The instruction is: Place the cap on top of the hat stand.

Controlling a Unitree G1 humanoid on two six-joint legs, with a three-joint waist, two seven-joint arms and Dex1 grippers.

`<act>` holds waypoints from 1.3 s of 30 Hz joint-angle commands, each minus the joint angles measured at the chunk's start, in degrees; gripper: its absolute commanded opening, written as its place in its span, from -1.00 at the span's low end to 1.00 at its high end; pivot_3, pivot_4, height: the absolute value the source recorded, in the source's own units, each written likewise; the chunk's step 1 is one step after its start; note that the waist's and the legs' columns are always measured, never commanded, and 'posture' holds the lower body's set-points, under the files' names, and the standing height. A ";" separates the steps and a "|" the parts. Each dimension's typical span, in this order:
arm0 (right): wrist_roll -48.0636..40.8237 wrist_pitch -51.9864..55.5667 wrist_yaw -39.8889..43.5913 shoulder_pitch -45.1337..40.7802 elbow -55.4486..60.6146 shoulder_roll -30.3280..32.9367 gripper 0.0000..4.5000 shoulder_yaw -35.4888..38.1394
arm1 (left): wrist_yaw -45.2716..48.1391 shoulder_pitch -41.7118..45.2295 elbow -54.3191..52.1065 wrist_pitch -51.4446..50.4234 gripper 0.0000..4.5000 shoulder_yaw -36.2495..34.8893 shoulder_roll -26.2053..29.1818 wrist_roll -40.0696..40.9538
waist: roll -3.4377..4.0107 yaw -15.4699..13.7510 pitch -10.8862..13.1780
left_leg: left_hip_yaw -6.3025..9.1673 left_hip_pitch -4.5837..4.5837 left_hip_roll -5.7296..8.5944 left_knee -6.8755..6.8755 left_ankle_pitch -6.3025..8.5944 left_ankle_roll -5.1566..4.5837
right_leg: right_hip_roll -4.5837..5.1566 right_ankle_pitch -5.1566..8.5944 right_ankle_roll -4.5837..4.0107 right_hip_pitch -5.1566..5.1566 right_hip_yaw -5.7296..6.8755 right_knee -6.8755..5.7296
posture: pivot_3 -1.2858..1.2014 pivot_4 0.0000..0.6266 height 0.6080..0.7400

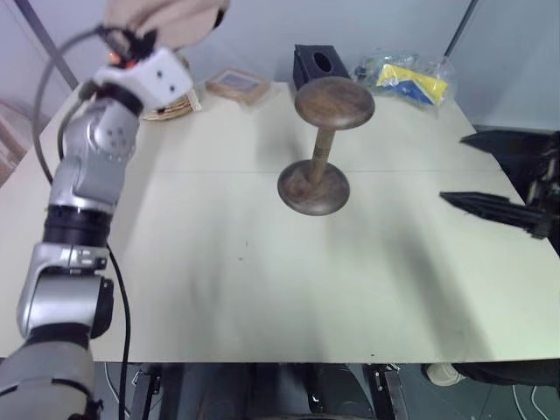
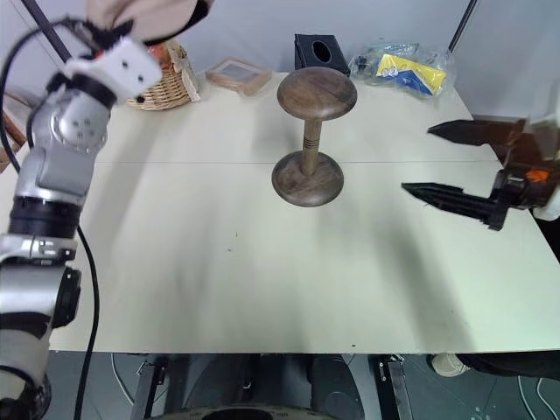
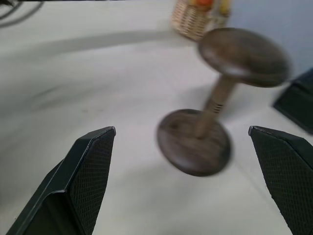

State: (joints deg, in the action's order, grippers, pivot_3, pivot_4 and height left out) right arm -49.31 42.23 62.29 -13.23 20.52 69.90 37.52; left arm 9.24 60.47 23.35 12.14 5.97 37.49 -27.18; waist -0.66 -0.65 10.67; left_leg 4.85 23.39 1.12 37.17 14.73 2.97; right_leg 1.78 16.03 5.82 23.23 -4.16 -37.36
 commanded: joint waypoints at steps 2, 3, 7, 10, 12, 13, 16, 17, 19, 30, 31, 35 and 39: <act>0.70 -0.28 0.31 -1.92 -2.22 1.69 1.00 4.95 | 2.70 4.42 -2.52 8.63 -0.99 2.08 -2.87 3.22 | 0.00 0.11 0.00 | -0.01 0.00 0.03 -0.01 0.00 -0.01 | -0.01 0.00 0.00 0.00 -0.01 0.00 | 0.03 -0.52 1.00; 0.96 -0.16 0.34 -2.00 -2.50 1.81 1.00 5.27 | 3.32 4.88 -2.94 10.27 -0.99 2.58 -3.61 3.81 | 0.01 0.15 0.00 | -0.02 -0.01 0.03 -0.01 0.00 -0.01 | -0.02 0.00 0.00 0.00 -0.02 0.00 | 0.03 -0.52 1.00; 0.22 1.61 -0.54 -1.98 -2.13 1.73 1.00 6.96 | 6.50 4.22 -5.30 14.60 -0.99 4.74 -5.33 4.50 | 0.01 0.30 0.00 | -0.04 -0.01 0.05 -0.01 0.00 -0.01 | -0.05 0.00 0.00 0.01 -0.05 -0.02 | 0.03 -0.52 1.00; -0.60 3.02 -1.28 -1.63 -0.53 1.15 1.00 7.65 | 8.49 2.18 -6.98 19.26 -0.99 5.80 -4.89 5.11 | 0.02 0.52 0.00 | -0.05 -0.02 0.05 -0.01 0.01 -0.01 | -0.07 0.00 0.00 0.02 -0.08 -0.04 | 0.03 -0.52 1.00; -1.23 4.06 -2.04 -1.56 0.36 0.61 1.00 7.92 | 11.06 0.79 -6.45 21.89 -0.99 6.67 -4.29 6.33 | 0.03 0.58 -0.01 | -0.05 -0.03 0.04 -0.01 0.01 -0.01 | -0.09 0.00 0.00 0.02 -0.09 -0.07 | 0.03 -0.52 1.00; -1.37 4.37 -2.33 -1.52 0.63 0.39 1.00 7.96 | 12.52 0.34 -5.94 22.66 -0.99 7.07 -4.09 6.86 | 0.03 0.58 -0.01 | -0.06 -0.04 0.03 -0.01 0.00 -0.01 | -0.09 0.00 0.00 0.02 -0.09 -0.08 | 0.03 -0.52 1.00; -1.17 4.67 -3.18 -1.12 1.49 -0.09 1.00 7.75 | 17.21 -0.21 -4.36 25.44 -0.99 7.57 -3.84 10.47 | 0.03 0.43 -0.01 | -0.06 -0.04 0.05 0.07 0.00 -0.02 | -0.09 0.00 0.00 0.02 -0.09 -0.14 | 0.03 -0.52 1.00; -1.20 4.76 -3.39 -1.16 1.63 -0.18 1.00 7.65 | 17.94 -0.11 -3.79 26.09 -0.99 7.55 -3.82 11.01 | 0.03 0.42 -0.01 | -0.06 -0.04 0.05 0.08 0.00 -0.02 | -0.09 0.00 0.00 0.01 -0.09 -0.14 | 0.03 -0.52 1.00; -1.45 5.02 -3.92 -1.35 1.93 -0.39 1.00 7.44 | 21.38 0.01 -2.05 26.32 -0.99 7.68 -4.03 13.73 | 0.03 0.27 -0.01 | -0.05 -0.02 0.05 0.11 0.00 -0.02 | -0.09 0.00 0.00 0.01 -0.09 -0.15 | 0.03 -0.52 1.00; -1.88 4.63 -6.16 -2.00 2.96 -1.35 1.00 5.32 | 39.35 -1.82 -1.39 29.95 -0.99 11.85 -4.66 21.51 | 0.03 0.04 -0.01 | -0.05 -0.02 0.06 0.15 0.00 -0.03 | -0.09 0.00 0.00 -0.01 -0.08 -0.15 | 0.03 -0.52 1.00; -1.76 4.49 -6.15 -1.79 3.11 -1.42 1.00 5.22 | 40.54 -2.28 -1.28 30.00 -0.99 12.38 -4.26 20.98 | 0.03 0.07 -0.01 | -0.05 -0.02 0.07 0.16 0.00 -0.04 | -0.09 0.00 0.00 -0.01 -0.08 -0.15 | 0.03 -0.52 1.00; -0.77 3.68 -5.65 -0.68 3.75 -1.45 1.00 4.52 | 43.94 -3.62 -1.35 29.58 -0.47 13.21 -3.57 21.18 | 0.03 0.22 -0.01 | -0.05 -0.03 0.05 0.16 0.00 -0.04 | -0.12 0.00 0.00 -0.01 -0.09 -0.16 | 0.03 -0.52 1.00; 1.85 1.45 -4.07 1.39 4.45 -1.11 1.00 3.10 | 44.72 -3.75 -1.65 28.39 0.35 12.62 -3.45 20.99 | 0.03 0.23 -0.01 | -0.05 -0.03 0.05 0.18 0.01 -0.05 | -0.12 0.00 0.00 -0.01 -0.09 -0.17 | 0.03 -0.52 1.00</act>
State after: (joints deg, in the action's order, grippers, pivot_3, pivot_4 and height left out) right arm -48.47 45.32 57.58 -11.88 23.88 68.51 40.21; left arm 53.63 56.01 23.40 40.39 19.77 33.60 -6.99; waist -0.63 -0.42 10.66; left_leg 4.80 23.36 1.17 37.35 14.74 2.92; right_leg 1.66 16.03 5.82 23.22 -4.25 -37.53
